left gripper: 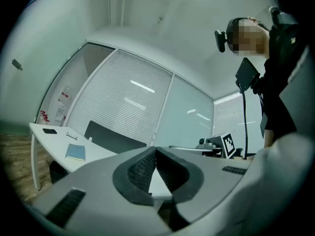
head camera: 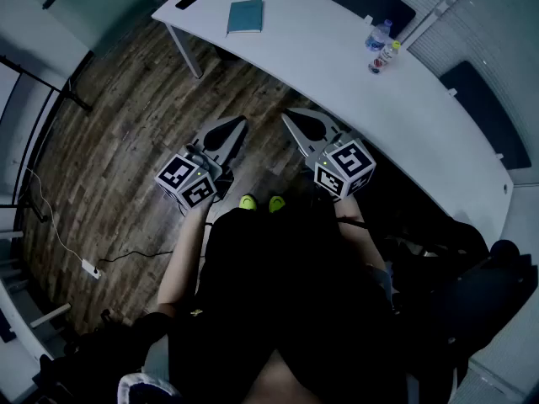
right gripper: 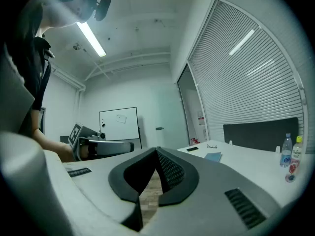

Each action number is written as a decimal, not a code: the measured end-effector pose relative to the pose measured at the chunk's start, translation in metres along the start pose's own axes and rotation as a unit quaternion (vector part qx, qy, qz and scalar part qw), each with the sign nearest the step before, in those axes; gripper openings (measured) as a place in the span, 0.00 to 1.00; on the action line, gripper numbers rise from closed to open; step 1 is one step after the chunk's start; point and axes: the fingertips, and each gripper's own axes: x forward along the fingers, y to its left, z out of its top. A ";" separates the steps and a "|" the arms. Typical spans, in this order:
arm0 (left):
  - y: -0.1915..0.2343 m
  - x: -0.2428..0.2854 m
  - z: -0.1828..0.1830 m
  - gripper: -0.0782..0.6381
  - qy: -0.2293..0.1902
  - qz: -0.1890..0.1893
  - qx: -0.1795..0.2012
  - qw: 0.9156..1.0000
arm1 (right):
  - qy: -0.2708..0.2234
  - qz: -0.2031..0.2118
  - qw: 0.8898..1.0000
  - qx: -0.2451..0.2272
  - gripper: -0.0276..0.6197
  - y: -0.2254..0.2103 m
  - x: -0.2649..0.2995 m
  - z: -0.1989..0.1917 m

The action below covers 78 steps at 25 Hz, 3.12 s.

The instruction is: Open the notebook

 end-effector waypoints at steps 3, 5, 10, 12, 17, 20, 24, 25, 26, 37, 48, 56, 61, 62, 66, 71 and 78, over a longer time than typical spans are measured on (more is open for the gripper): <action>0.002 -0.001 0.000 0.09 -0.001 0.000 -0.001 1.000 | -0.001 0.001 1.000 0.003 0.08 0.000 0.002 0.000; 0.002 -0.002 0.000 0.09 -0.003 0.001 -0.002 1.000 | -0.006 0.004 1.000 0.012 0.08 0.001 0.001 0.001; 0.003 -0.001 0.000 0.09 -0.004 0.004 -0.004 1.000 | -0.005 0.015 0.999 0.034 0.08 0.001 0.003 -0.002; 0.004 0.000 -0.001 0.09 -0.005 0.005 -0.004 1.000 | -0.002 0.017 0.999 0.034 0.08 0.002 0.004 -0.004; 0.003 0.004 0.000 0.09 -0.005 0.006 -0.002 1.000 | 0.008 0.025 0.999 0.037 0.08 0.001 0.006 -0.009; 0.004 0.005 0.000 0.09 -0.006 0.009 0.000 1.000 | 0.010 0.028 0.999 0.036 0.08 -0.002 0.005 -0.009; 0.006 0.011 0.000 0.09 -0.001 0.018 0.002 1.000 | 0.016 0.030 0.999 0.035 0.08 -0.011 0.005 -0.011; 0.006 0.013 -0.001 0.09 -0.001 0.020 0.001 1.000 | 0.018 0.032 0.999 0.034 0.08 -0.014 0.005 -0.012; 0.006 0.016 -0.002 0.09 -0.001 0.023 0.001 1.000 | 0.020 0.034 0.999 0.035 0.08 -0.018 0.005 -0.013; 0.012 0.039 -0.010 0.09 -0.004 0.044 0.003 0.999 | 0.027 0.060 0.997 0.038 0.08 -0.038 0.006 -0.022; 0.042 0.050 -0.005 0.09 -0.010 0.060 -0.001 0.998 | 0.036 0.053 0.997 0.042 0.08 -0.061 0.031 -0.029; 0.107 0.061 0.003 0.09 -0.017 0.051 -0.014 0.998 | 0.047 0.040 0.997 0.040 0.08 -0.087 0.092 -0.037; 0.162 0.080 0.017 0.09 -0.010 0.053 -0.001 0.999 | 0.052 0.025 0.997 0.049 0.08 -0.117 0.139 -0.034; 0.173 0.085 0.021 0.09 -0.010 0.053 -0.001 0.999 | 0.053 0.022 0.997 0.049 0.08 -0.123 0.148 -0.032; 0.212 0.102 0.034 0.09 -0.007 0.043 -0.005 0.999 | 0.057 0.012 0.997 0.053 0.08 -0.145 0.183 -0.027; 0.246 0.119 0.038 0.09 0.003 0.035 -0.013 0.999 | 0.071 -0.004 0.995 0.070 0.08 -0.168 0.209 -0.034; 0.290 0.133 0.040 0.09 0.009 0.026 -0.025 0.999 | 0.078 -0.019 0.994 0.080 0.08 -0.193 0.250 -0.039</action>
